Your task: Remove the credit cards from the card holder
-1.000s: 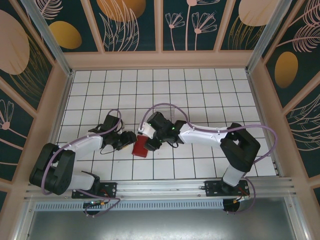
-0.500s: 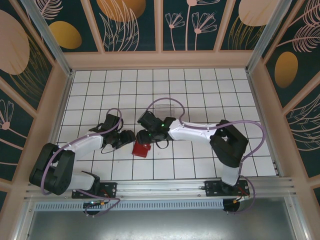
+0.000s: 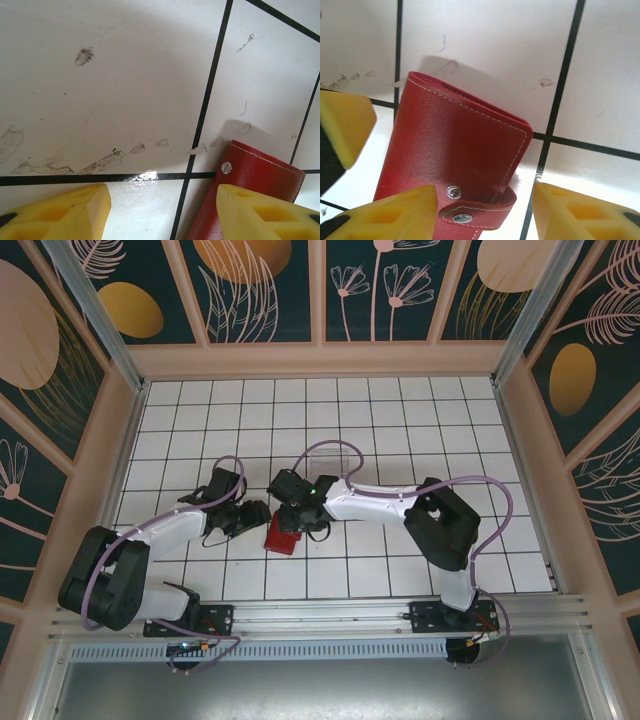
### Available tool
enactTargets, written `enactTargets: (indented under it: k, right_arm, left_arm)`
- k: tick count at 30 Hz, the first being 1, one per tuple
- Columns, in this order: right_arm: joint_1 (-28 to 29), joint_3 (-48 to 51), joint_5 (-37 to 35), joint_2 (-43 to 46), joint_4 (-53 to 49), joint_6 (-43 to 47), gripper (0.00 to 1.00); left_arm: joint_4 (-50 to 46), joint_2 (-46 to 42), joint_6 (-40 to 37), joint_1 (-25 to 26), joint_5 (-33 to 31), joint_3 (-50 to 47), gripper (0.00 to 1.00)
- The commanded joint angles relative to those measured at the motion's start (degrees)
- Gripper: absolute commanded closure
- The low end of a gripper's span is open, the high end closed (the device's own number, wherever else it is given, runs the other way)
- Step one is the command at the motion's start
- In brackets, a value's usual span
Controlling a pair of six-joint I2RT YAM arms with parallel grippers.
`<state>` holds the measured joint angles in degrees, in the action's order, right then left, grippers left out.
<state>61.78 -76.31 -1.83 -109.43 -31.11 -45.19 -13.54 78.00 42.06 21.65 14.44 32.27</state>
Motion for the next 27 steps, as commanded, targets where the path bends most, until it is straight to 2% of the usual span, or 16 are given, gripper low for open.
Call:
enactTargets:
  k: [1, 6, 10, 13, 16, 18, 23, 27]
  right_arm:
    - [0.8, 1.9, -2.4, 2.0, -2.0, -2.4, 0.50]
    - [0.8, 3.4, -2.4, 3.0, -1.6, -3.0, 0.64]
    - [0.8, 3.5, -1.9, 3.1, -1.7, -2.8, 0.68]
    - [0.8, 3.9, -1.8, 3.2, -2.0, -3.0, 0.63]
    - [0.8, 3.9, -2.1, 3.1, -3.1, -3.3, 0.52]
    - [0.8, 4.2, -2.3, 3.1, -3.3, -3.5, 0.53]
    - [0.7, 5.1, -3.0, 3.9, -3.8, -4.2, 0.66]
    - [0.5, 6.4, -3.6, 5.4, -3.4, -4.9, 0.71]
  left_arm:
    - [-3.4, -0.3, -1.2, -0.6, -4.7, 0.8, 0.40]
    - [-4.0, -0.5, -1.5, -0.6, -4.7, 1.0, 0.39]
    - [-4.5, -0.3, -1.6, -0.6, -4.7, 1.8, 0.39]
    - [-4.7, -0.2, -1.6, -0.6, -4.7, 2.2, 0.39]
    - [-4.7, -0.1, -1.4, -0.6, -4.5, 2.4, 0.39]
    - [-4.7, 0.0, -1.5, -0.6, -4.6, 2.4, 0.38]
    - [-5.0, 0.4, -1.7, -0.6, -4.5, 2.9, 0.42]
    - [-5.4, 0.4, -1.7, -0.6, -4.6, 3.4, 0.42]
